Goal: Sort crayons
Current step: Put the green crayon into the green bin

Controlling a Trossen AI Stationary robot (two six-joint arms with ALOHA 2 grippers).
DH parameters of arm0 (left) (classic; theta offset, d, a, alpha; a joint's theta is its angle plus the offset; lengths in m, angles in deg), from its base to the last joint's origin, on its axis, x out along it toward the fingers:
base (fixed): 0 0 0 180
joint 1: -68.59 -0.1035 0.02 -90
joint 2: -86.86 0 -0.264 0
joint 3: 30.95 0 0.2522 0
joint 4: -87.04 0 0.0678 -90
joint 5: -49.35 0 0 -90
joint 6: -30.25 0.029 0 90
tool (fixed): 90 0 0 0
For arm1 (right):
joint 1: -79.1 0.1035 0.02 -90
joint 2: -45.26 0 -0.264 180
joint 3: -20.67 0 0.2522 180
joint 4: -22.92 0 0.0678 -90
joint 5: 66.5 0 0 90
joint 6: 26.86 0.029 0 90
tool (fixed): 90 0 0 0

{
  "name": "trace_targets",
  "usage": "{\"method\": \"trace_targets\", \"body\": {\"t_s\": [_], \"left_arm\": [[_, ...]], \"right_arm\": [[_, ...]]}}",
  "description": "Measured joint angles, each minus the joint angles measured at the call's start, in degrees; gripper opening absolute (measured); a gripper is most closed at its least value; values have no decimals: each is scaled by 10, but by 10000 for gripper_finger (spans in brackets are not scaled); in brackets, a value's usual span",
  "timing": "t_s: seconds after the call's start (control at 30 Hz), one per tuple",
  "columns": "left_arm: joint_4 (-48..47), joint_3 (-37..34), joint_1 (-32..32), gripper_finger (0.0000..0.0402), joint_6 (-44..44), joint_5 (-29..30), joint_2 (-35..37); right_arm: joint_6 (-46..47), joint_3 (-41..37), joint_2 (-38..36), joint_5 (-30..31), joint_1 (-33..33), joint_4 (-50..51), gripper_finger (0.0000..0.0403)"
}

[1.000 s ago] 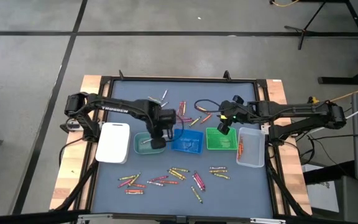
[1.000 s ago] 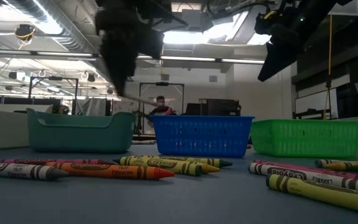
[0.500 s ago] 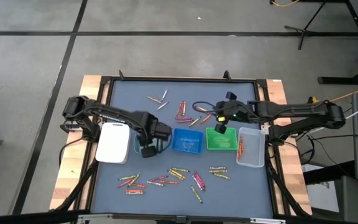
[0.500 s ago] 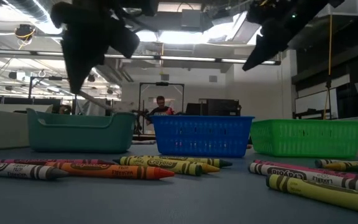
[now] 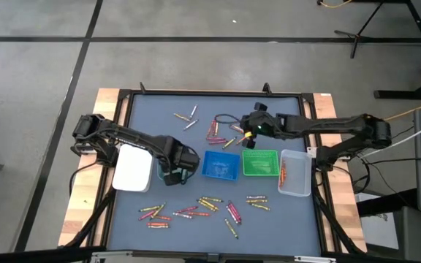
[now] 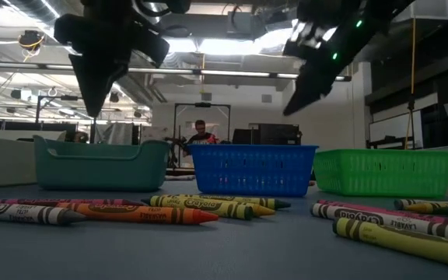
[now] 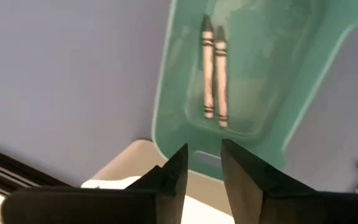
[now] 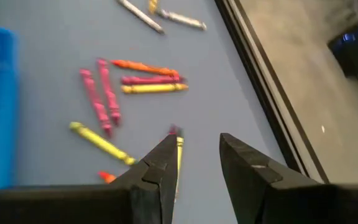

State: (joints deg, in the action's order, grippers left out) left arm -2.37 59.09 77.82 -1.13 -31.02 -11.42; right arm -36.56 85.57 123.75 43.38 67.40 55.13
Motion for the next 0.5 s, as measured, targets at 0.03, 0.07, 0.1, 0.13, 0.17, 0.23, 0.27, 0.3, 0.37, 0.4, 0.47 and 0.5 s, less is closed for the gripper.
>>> {"method": "trace_targets", "body": {"t_s": [0.03, 0.07, 0.1, 0.13, 0.17, 0.23, 0.27, 0.3, 0.37, 0.4, 0.47, 0.5], "left_arm": [[0, 0, 0, 91, 0, 6, 0], [0, 0, 0, 96, 0, 11, 0], [1, 0, 0, 101, 0, 15, 0], [1, 0, 0, 105, 0, 20, 0], [1, 0, 0, 108, 0, 24, 0], [3, 0, 0, 114, 0, 28, 0], [3, 0, 0, 117, 0, 28, 0], [4, 0, 0, 118, 0, 29, 0], [5, 0, 0, 121, 0, 29, 0], [6, 0, 0, 121, 0, 29, 0], [8, 0, 0, 121, 0, 29, 0], [10, 0, 0, 121, 0, 29, 0]], "right_arm": [[0, 0, 10, 0, -12, 1, 120], [0, 0, 20, -1, -23, -7, 120], [0, 0, 29, -8, -35, -14, 120], [0, 0, 39, -16, -48, -15, 120], [0, 0, 48, -28, -60, -18, 120], [0, 0, 67, -66, -85, -27, 120], [0, 0, 76, -87, -96, -26, 120], [0, 0, 84, -111, -107, -27, 120], [0, 0, 102, -151, -127, -28, 120], [0, 0, 111, -166, -135, -29, 120], [0, 0, 128, -184, -149, -37, 120], [0, 0, 136, -191, -155, -40, 120]]}}
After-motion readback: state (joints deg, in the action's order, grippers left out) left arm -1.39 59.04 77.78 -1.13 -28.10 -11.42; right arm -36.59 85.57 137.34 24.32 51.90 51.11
